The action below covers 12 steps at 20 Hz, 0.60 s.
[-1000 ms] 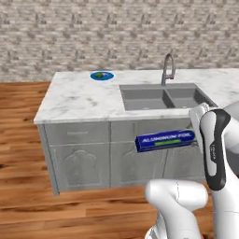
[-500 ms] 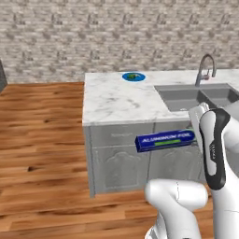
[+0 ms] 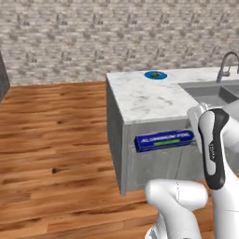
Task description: Retrieve the tupperware and aluminum foil from the cabinet and place them on the dining counter near the plate with shrimp and avocado to prepare for storing leftovers.
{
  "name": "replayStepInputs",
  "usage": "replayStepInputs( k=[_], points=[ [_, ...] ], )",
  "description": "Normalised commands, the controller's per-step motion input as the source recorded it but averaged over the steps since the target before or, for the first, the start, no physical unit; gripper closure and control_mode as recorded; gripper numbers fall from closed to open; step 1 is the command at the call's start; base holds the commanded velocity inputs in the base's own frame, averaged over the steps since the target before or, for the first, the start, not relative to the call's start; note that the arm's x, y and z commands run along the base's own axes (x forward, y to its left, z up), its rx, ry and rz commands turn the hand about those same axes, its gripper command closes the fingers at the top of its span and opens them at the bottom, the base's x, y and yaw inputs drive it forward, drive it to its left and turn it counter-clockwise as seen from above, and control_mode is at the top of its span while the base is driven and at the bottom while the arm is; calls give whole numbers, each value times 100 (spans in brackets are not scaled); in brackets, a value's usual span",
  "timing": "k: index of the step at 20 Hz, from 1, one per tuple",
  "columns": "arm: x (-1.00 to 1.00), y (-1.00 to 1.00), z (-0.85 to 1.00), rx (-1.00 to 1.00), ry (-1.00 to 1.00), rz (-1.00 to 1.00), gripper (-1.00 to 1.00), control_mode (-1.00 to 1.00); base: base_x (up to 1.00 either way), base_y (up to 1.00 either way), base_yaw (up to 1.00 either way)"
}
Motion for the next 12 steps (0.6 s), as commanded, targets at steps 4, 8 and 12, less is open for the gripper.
replayStepInputs(
  k=[4, 8, 12],
  points=[
    [0, 0, 0, 0, 0, 0, 100, 100, 40, 100, -44],
    [0, 0, 0, 0, 0, 0, 100, 100, 51, 100, -52],
    [0, 0, 0, 0, 0, 0, 100, 100, 54, 100, -54]
  ],
)
